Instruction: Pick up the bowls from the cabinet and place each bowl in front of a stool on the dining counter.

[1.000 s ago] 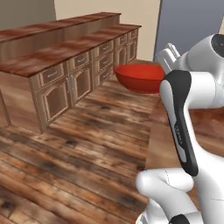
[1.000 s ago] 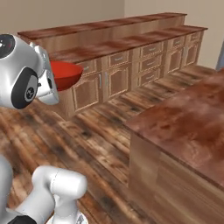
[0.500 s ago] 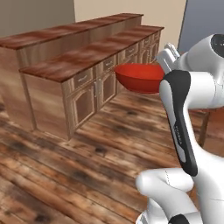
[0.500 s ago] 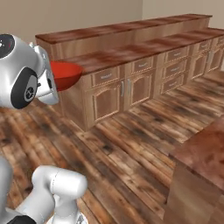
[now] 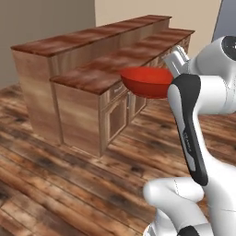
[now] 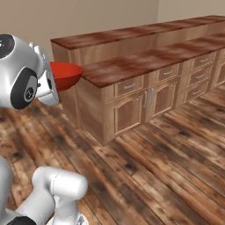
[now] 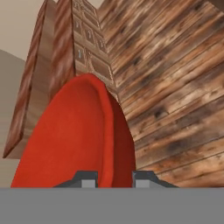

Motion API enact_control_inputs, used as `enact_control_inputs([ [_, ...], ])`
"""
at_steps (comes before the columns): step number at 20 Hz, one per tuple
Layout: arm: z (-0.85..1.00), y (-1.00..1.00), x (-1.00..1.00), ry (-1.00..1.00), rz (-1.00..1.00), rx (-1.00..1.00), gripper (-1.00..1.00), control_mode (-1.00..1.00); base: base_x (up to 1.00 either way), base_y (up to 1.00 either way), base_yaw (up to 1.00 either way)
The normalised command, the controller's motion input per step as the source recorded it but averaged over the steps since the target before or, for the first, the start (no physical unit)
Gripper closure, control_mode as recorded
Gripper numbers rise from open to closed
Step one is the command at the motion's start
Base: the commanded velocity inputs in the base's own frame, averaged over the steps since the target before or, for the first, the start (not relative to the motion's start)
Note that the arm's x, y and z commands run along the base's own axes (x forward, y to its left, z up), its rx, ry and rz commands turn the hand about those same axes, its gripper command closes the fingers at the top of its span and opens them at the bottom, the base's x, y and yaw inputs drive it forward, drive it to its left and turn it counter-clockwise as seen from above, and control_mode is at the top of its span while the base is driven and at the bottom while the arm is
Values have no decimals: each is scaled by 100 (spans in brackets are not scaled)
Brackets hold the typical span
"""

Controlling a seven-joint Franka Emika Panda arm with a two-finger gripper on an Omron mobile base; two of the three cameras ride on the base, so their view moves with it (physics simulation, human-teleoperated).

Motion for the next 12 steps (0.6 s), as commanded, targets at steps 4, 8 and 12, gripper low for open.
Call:
enact_control_inputs([
  [4, 0, 0, 0, 0, 0, 0, 100, 100, 100, 100, 5],
  [8, 0, 0, 0, 0, 0, 0, 100, 100, 100, 100, 4],
  [12, 0, 0, 0, 0, 0, 0, 100, 100, 100, 100, 3],
])
